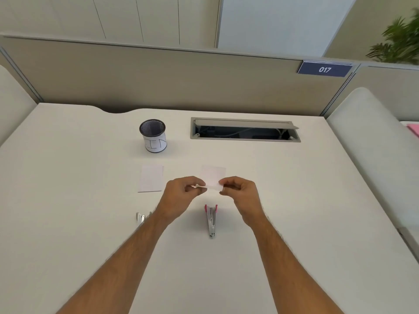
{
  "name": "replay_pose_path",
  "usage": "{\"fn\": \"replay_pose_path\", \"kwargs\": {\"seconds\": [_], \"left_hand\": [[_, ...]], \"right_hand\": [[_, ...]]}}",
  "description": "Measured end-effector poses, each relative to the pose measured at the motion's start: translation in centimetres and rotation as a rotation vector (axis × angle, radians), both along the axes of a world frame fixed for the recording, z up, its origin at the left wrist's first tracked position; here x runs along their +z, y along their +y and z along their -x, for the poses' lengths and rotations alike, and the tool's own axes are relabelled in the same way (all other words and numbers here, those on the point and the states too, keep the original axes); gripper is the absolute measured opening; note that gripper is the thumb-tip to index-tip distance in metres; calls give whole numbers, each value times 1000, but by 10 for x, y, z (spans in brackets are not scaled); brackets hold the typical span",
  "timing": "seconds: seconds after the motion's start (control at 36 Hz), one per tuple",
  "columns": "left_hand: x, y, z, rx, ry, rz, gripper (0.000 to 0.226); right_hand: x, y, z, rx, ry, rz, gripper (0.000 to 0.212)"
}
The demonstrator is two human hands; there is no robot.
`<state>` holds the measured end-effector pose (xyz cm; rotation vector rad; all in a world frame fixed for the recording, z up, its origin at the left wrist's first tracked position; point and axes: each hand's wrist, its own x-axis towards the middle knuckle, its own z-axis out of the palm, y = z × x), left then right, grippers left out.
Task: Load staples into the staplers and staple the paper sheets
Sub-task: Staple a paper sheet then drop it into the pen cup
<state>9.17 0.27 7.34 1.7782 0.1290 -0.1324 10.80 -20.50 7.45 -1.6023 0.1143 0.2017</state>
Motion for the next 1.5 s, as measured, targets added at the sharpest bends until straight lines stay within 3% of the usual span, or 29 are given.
{"fn": "replay_pose_path", "kwargs": {"seconds": [0.19,0.33,0.44,0.75,0.92,1.03,1.22,1.5], "left_hand": [[-2,-3,2,7,-38,6,17],[4,-5,3,44,-24,73,18],[7,-3,4,66,-15,111,7],[7,1,7,85,-8,124,13],[11,4,10,94,-59,163,38],[13,5,12,107,-73,108,32],[16,4,13,122,-76,65,29],[16,5,12,128,-83,61,27]], "right_hand": [[4,-5,11,72,-3,-79,30],[7,-6,16,141,-5,-116,19],[7,-4,19,103,-3,-100,19],[9,14,25,-18,36,-199,10],[7,20,25,-36,32,-196,9],[6,20,24,-38,38,-212,3],[3,23,24,-64,17,-247,25],[6,26,24,-55,9,-261,24]]}}
